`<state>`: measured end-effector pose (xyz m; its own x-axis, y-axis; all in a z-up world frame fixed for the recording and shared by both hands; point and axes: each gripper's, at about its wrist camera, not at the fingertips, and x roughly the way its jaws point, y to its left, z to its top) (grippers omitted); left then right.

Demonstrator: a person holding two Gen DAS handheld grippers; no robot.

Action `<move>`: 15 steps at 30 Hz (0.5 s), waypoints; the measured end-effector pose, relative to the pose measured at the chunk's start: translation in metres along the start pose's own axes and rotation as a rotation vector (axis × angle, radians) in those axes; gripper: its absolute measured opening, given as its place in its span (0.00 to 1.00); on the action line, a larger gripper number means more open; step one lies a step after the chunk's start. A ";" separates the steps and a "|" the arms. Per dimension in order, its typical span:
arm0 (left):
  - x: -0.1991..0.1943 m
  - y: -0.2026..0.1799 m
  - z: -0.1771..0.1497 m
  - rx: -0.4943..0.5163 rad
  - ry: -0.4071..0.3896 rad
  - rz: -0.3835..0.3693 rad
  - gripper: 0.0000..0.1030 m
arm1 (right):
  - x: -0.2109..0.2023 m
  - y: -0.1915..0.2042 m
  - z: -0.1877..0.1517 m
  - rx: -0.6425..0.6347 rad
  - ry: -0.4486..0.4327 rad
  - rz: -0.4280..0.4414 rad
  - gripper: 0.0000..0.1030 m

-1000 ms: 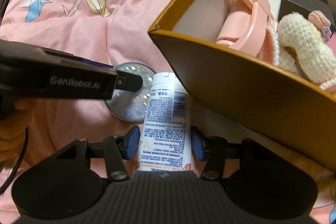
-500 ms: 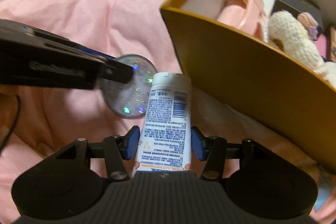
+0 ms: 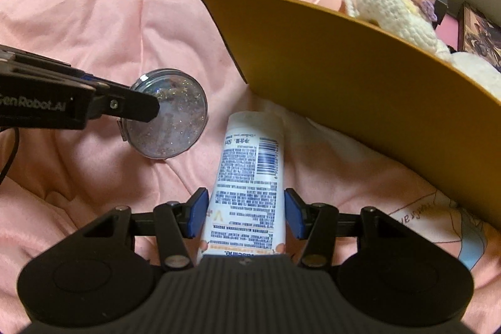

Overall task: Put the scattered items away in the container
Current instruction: 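Carry the compact with left tool while right carries tube over box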

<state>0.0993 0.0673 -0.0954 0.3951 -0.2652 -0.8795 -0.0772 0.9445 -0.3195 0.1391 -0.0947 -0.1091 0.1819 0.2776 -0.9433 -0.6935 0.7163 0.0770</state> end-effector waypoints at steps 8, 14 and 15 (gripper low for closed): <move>0.015 -0.005 0.006 0.015 0.002 -0.003 0.18 | 0.003 -0.006 0.003 0.023 0.005 -0.001 0.54; 0.023 -0.007 0.009 0.022 -0.002 -0.007 0.17 | 0.005 -0.015 0.008 0.055 -0.012 0.028 0.58; 0.023 -0.007 0.009 0.020 -0.004 -0.011 0.17 | 0.005 -0.016 0.009 0.059 -0.018 0.033 0.58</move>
<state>0.1167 0.0567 -0.1104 0.3995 -0.2749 -0.8745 -0.0542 0.9452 -0.3218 0.1579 -0.0992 -0.1124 0.1726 0.3130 -0.9340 -0.6572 0.7428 0.1275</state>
